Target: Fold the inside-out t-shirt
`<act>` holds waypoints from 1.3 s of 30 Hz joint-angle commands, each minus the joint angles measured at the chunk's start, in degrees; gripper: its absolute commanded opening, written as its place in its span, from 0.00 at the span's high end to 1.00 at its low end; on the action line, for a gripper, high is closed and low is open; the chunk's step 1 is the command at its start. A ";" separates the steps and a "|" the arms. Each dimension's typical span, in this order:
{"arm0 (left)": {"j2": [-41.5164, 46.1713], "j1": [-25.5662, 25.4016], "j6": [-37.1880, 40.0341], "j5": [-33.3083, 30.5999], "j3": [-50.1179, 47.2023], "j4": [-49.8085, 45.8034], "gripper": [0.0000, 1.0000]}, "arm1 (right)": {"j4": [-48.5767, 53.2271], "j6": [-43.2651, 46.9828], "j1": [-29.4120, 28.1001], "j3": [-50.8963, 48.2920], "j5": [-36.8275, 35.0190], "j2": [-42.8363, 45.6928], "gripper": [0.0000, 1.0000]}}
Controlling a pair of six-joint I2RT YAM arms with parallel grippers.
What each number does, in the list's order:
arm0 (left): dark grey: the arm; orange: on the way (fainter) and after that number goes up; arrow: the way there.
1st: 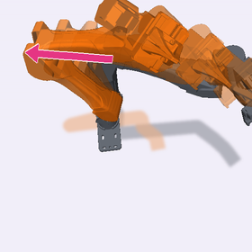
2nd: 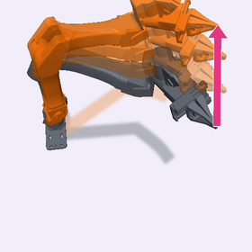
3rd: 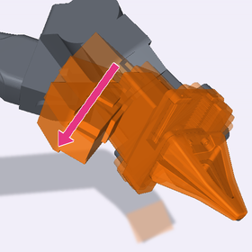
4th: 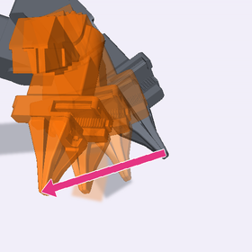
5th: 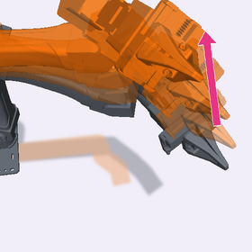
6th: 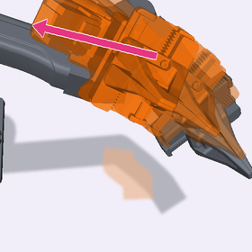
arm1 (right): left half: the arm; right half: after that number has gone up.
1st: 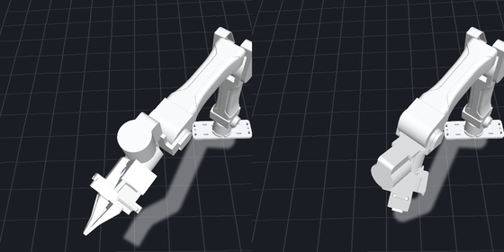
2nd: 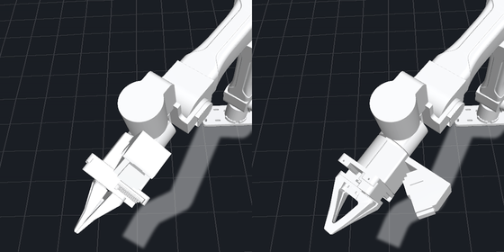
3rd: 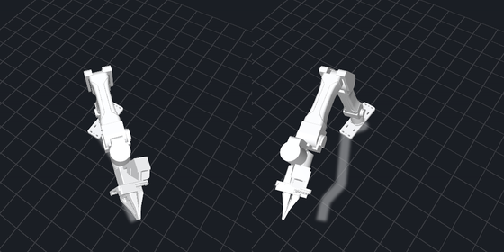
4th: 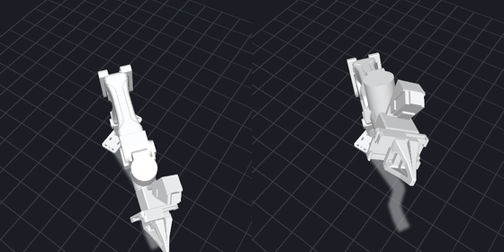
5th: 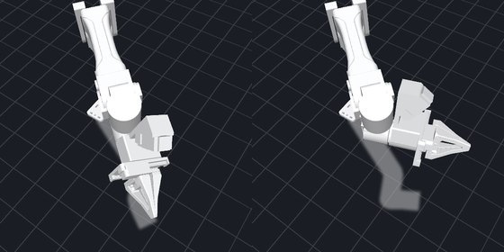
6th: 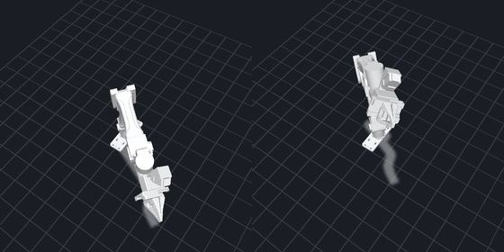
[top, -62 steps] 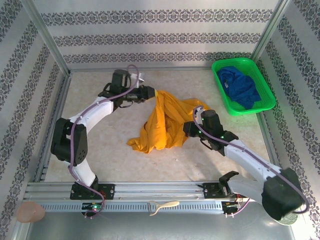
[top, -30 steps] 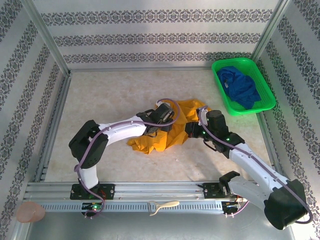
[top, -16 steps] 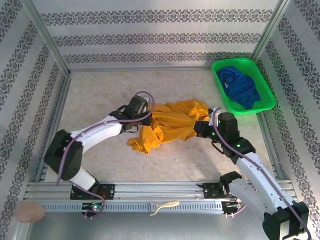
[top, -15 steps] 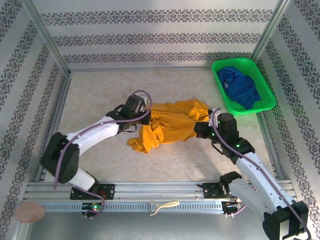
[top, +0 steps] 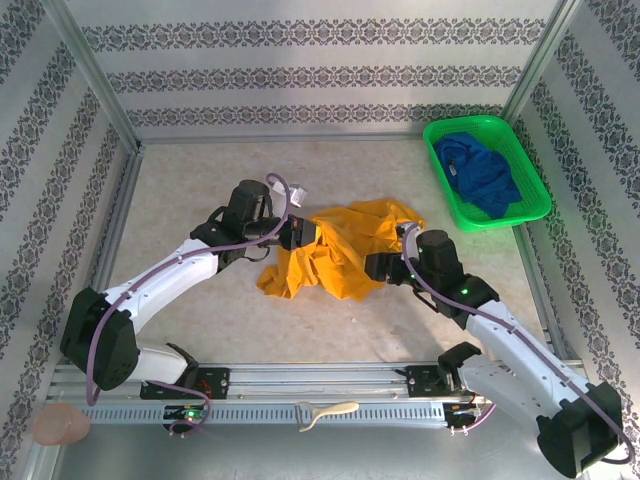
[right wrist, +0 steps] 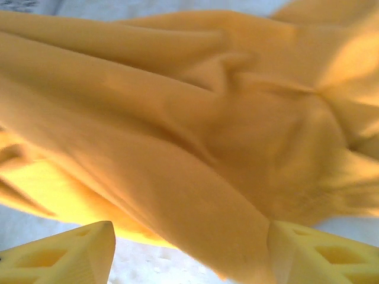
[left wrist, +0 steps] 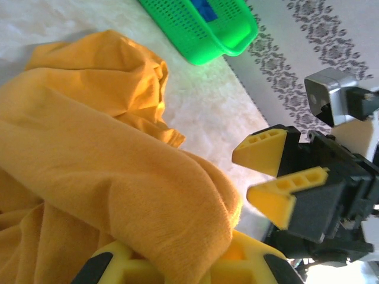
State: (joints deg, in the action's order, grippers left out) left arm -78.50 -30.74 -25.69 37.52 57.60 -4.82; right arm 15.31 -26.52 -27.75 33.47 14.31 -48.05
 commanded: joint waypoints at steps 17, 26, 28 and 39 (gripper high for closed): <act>1.11 -0.73 -4.70 6.16 0.16 5.88 1.00 | -15.32 2.92 -5.42 12.28 -9.34 -24.69 0.39; 1.43 -1.12 -6.07 9.44 0.56 7.39 1.00 | -19.84 0.88 -2.31 11.23 -2.65 -29.67 0.39; 1.08 -1.16 -6.66 10.48 0.41 8.15 1.00 | -22.15 1.59 -2.16 11.34 1.67 -30.66 0.43; -5.05 7.57 -9.17 -7.67 2.14 1.32 1.00 | -28.72 0.05 9.67 4.18 38.37 -20.51 1.00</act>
State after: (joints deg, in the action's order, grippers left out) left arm -80.31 -26.33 -33.34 35.70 57.78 -1.96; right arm -10.33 -25.39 -20.40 39.70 40.49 -72.40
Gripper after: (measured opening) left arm 0.051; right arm 0.062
